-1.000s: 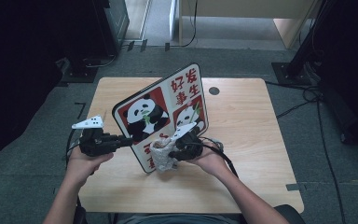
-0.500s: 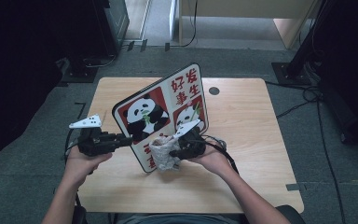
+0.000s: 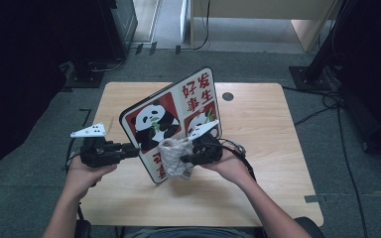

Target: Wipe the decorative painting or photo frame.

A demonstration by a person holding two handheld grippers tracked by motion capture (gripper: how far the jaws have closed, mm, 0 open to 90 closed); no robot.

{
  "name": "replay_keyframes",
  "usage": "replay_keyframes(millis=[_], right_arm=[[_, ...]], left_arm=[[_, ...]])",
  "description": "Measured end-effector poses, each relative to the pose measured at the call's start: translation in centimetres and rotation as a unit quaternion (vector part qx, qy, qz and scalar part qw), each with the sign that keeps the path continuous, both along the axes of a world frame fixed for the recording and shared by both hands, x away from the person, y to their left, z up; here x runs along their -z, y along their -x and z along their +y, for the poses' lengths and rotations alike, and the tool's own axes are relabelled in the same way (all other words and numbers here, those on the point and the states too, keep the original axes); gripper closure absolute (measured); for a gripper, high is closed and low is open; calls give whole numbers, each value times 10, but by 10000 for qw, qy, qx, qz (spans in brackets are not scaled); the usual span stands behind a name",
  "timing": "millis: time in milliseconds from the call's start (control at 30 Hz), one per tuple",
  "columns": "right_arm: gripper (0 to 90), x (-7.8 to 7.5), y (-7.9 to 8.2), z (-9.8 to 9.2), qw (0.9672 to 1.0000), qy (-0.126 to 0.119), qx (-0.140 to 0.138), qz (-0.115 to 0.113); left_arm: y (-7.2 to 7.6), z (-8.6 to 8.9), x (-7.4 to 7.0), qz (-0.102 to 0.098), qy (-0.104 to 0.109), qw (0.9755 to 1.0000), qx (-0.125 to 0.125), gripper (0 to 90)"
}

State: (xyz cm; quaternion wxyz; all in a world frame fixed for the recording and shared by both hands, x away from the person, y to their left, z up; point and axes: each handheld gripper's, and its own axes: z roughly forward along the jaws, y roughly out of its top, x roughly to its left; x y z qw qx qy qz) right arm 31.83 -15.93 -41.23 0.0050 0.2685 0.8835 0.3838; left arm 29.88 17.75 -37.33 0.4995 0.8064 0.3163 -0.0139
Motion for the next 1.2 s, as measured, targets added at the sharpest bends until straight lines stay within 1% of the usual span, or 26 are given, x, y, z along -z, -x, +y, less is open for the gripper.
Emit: replay_keyframes(millis=[33,167,200,333,400,533,567,633,700,767,833,933,1067,1200], right_arm=[[702,-4,0,-1,10000,-9,44,6],[704,-10,0,-4,10000,-29,79,32],[704,-12,0,-3,10000,-29,82,21],[705,-19,-3,-1,10000,-25,84,11],[705,-24,-4,1,10000,-52,78,16],[705,-38,-7,4,9999,-98,17,-75],[705,-41,-7,5,9999,-104,37,-55],[705,-48,-8,7,9998,-155,12,-109],[705,-57,-8,11,9997,-187,-20,-150],[705,-64,-9,15,9996,-191,-76,-178],[705,-70,-9,18,9995,-188,-137,-221],[705,-81,-11,25,9992,-195,-221,-253],[706,-94,-13,32,9990,-225,-258,-296],[706,-110,-16,39,9983,-264,-358,-379]], left_arm=[[0,1,0,6,5,10000,-37,682],[1,8,1,-4,-5,10000,-90,689],[1,10,2,-11,16,9999,-101,697],[3,13,2,-108,-7,9999,-73,733],[2,16,2,-105,-1,9999,-74,755],[-1,18,3,-99,16,9999,-135,774],[-2,18,4,-85,12,9999,-131,775],[-4,17,5,-61,66,9999,-127,772],[-6,18,5,-80,97,9998,-157,775],[-7,18,4,-114,34,9998,-151,778],[-8,18,5,-110,20,9998,-164,779],[-10,18,6,-91,48,9998,-190,779],[-13,17,6,-115,97,9997,-194,784],[-16,15,5,-165,134,9996,-181,788]])
